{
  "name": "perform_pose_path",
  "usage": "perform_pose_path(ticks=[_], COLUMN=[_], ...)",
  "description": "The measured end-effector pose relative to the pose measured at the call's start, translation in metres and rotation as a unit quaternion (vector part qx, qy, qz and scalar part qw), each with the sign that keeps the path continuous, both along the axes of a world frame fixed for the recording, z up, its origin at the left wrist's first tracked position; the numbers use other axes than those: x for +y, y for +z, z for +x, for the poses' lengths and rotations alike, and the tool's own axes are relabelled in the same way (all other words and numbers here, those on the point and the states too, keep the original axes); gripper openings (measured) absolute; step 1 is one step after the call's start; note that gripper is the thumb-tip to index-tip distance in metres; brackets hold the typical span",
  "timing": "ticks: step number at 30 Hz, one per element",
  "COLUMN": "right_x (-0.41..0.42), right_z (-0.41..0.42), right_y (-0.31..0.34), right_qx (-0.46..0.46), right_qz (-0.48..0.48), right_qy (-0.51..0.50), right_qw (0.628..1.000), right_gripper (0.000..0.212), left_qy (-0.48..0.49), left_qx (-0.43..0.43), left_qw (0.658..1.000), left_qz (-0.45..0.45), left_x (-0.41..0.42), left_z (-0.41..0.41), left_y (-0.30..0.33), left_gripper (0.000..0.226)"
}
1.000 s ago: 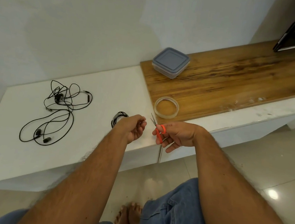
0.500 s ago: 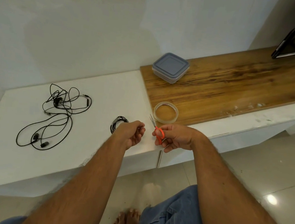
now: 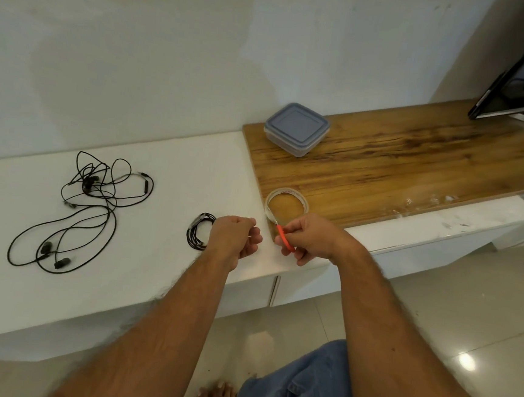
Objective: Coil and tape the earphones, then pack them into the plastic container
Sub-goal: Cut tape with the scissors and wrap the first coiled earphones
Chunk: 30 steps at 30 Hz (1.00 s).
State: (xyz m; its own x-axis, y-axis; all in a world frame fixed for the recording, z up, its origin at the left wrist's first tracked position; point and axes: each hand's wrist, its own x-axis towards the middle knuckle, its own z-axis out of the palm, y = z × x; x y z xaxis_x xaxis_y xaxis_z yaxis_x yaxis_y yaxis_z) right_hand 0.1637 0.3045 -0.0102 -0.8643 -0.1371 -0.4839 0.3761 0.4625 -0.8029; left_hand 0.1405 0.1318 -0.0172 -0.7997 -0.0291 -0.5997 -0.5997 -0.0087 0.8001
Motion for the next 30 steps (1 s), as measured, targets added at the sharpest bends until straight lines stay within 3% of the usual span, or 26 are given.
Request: perform_pose_path(ticks=[11,21,30], right_x=[0.003,-0.008,-0.009], right_z=[-0.024,-0.04,-0.058], right_y=[0.018,0.041,0.042], right_qx=[0.013,0.066,0.088], right_qz=[0.224,0.429,0.504], right_qy=[0.096,0.192,0.235], right_qw=[0.97,0.88,0.827], right_gripper=[0.013,0.017,0.017], left_qy=[-0.001,0.032,0.03], left_qx=[0.063,0.066,0.061], left_qw=[0.997,0.997,0.997], left_qz=[0.033,0.029,0.044], left_x=[0.016,0.026,0.027], left_z=[-0.004,-0.005,-0.004], left_y=[0.0,-0.002,-0.001], left_gripper=[0.017,0.018,0.018])
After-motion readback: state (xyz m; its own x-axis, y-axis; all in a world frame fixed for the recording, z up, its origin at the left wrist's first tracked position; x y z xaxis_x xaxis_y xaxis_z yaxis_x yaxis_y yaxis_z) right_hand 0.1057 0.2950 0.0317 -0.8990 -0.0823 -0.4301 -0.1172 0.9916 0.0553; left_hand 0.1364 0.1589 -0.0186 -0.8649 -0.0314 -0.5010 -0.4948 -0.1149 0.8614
